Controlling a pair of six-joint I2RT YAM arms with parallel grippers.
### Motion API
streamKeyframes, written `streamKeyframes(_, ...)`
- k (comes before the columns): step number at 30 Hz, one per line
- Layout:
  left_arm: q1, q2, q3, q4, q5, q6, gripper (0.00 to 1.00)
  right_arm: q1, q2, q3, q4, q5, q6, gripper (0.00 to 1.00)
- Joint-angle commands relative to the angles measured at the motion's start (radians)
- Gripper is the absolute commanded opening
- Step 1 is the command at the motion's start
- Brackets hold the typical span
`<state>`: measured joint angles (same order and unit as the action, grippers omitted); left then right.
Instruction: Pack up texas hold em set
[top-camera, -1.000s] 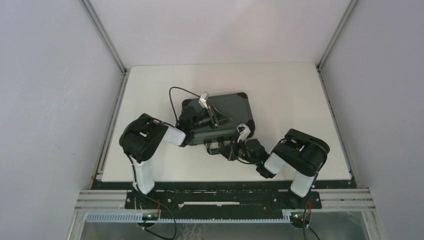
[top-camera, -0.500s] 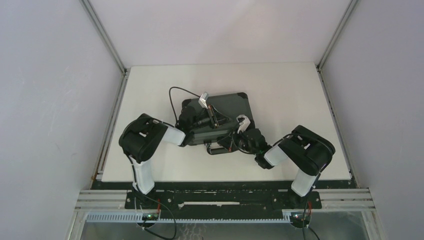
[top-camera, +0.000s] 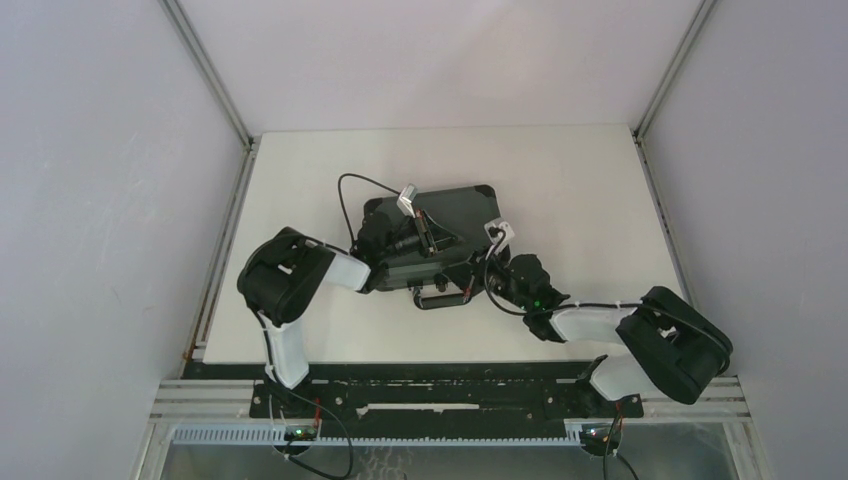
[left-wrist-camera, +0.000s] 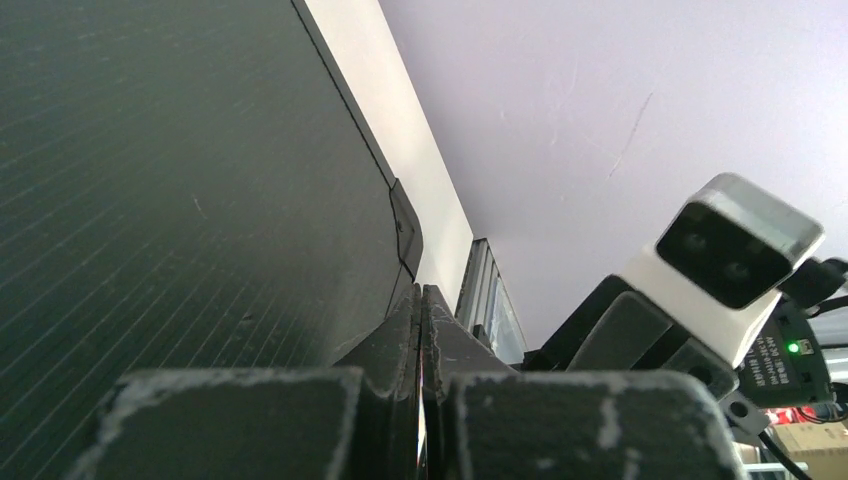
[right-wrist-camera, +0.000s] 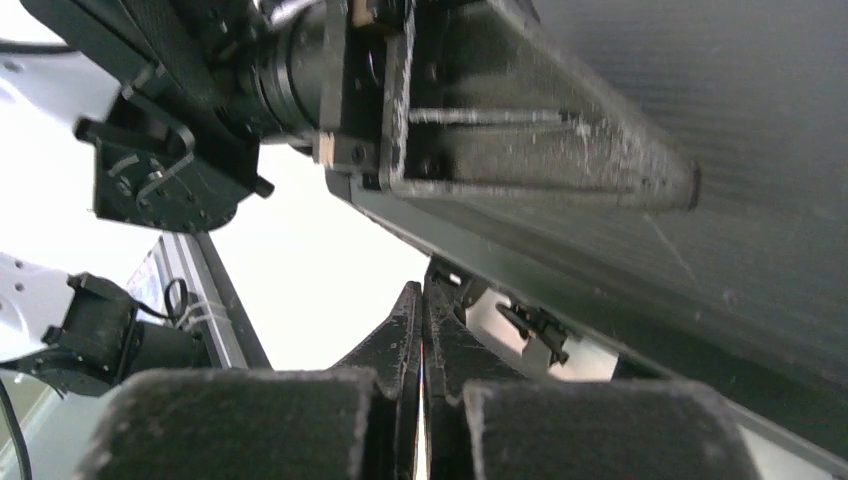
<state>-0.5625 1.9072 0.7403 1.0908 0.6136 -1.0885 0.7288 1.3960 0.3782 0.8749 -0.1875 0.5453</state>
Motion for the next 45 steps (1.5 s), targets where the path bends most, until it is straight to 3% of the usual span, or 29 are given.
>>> streamKeyframes(1, 0.028, 0.065, -0.092, -0.270, 0.022, 0.088, 0.00, 0.041, -0.028, -0.037, -0.079, 0.028, -0.046, 0.00)
streamKeyframes(7, 0.028, 0.066, -0.094, -0.252, 0.022, 0.077, 0.00, 0.142, 0.034, -0.077, -0.057, 0.080, -0.019, 0.00)
streamKeyframes(12, 0.027, 0.064, -0.101, -0.249, 0.020, 0.077, 0.00, 0.157, 0.076, -0.082, -0.014, 0.121, 0.012, 0.00)
streamKeyframes(18, 0.028, 0.058, -0.108, -0.246, 0.015, 0.077, 0.00, 0.267, 0.028, 0.146, -0.424, 0.477, -0.147, 0.00)
streamKeyframes(26, 0.030, 0.058, -0.110, -0.247, 0.014, 0.077, 0.00, 0.351, 0.032, 0.297, -0.621, 0.705, -0.264, 0.00)
streamKeyframes(32, 0.031, 0.062, -0.106, -0.246, 0.018, 0.080, 0.00, 0.349, 0.060, 0.301, -0.652, 0.718, -0.228, 0.00)
streamKeyframes(45, 0.030, 0.073, -0.103, -0.239, 0.020, 0.075, 0.00, 0.278, 0.277, 0.284, -0.547, 0.622, -0.150, 0.00)
